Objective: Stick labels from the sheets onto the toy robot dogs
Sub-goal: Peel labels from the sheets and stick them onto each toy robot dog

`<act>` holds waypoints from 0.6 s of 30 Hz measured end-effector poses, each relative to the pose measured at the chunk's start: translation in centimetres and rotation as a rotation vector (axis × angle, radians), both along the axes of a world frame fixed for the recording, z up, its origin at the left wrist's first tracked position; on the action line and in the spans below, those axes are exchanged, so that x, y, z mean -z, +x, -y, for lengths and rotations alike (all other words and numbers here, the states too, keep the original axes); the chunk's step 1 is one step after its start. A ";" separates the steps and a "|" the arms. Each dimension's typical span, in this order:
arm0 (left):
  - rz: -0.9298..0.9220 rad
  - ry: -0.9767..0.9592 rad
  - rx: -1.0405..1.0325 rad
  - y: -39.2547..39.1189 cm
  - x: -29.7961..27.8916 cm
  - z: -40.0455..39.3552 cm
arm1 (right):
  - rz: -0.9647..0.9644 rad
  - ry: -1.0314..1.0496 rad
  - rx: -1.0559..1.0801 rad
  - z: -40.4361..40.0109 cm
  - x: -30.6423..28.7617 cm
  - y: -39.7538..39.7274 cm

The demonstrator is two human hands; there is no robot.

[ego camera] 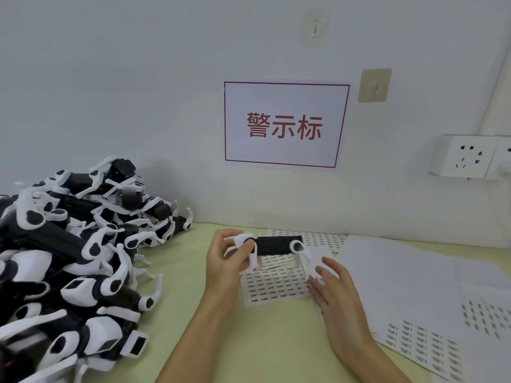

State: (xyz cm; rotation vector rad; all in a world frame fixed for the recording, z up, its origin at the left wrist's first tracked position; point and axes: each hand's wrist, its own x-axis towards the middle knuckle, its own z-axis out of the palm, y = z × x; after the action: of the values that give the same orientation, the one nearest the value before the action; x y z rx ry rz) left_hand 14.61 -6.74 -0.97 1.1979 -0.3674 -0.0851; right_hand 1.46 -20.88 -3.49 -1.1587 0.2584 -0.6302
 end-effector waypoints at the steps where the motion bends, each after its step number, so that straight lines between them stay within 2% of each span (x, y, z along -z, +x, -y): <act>1: 0.017 0.008 -0.033 0.3 0.0 -0.4 | -0.010 -0.015 -0.001 0.0 0.0 0.0; 6: 0.159 0.160 -0.133 1.3 0.2 -1.8 | -0.046 -0.040 0.004 0.1 0.2 0.0; 12: 0.208 0.234 -0.054 1.2 -0.3 -2.3 | -0.059 -0.040 -0.003 0.1 0.1 0.1; 15: 0.300 0.424 -0.038 1.2 -0.9 -2.6 | -0.057 -0.033 -0.001 0.1 0.1 0.2; 18: 0.564 0.653 -0.184 1.0 -1.7 -2.1 | -0.074 -0.089 0.034 0.1 0.3 0.3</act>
State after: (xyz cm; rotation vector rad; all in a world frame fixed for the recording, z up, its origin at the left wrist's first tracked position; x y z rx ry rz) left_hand 15.65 -4.64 0.74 1.8974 -0.7557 0.3243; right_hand 1.73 -20.98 -3.82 -1.2666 0.3158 -0.6347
